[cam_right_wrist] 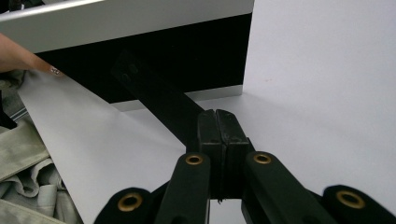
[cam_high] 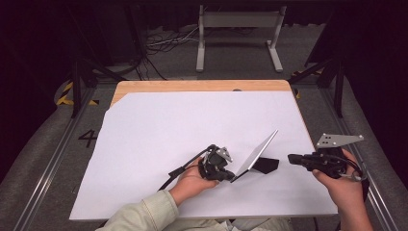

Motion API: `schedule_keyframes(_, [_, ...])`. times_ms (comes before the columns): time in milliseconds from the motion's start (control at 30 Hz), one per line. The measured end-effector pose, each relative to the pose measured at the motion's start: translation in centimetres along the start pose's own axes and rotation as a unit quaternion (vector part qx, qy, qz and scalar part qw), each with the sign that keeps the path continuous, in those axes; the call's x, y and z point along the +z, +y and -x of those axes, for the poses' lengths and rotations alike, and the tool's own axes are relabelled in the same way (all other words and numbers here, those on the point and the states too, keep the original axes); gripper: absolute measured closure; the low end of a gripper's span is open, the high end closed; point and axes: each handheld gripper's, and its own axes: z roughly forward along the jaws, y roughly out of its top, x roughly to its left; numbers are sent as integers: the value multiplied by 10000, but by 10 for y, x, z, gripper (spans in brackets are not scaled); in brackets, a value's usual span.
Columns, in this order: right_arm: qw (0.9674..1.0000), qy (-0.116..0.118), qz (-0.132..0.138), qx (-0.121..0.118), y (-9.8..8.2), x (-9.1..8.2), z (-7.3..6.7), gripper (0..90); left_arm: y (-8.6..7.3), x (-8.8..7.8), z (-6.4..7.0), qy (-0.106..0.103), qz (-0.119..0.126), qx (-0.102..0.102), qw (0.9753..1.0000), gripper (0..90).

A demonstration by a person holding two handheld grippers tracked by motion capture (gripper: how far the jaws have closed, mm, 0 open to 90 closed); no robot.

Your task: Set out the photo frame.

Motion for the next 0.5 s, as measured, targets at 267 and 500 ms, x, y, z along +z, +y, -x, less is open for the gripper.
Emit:
schedule_keyframes(267, [10000,-6,33,38,1,-3,-1,900,2,5,7,-161,-45,117,9998,900])
schedule_keyframes(500, [10000,-34,57,51,0,-6,-2,900,7,10,15,-299,-94,293,9991,900])
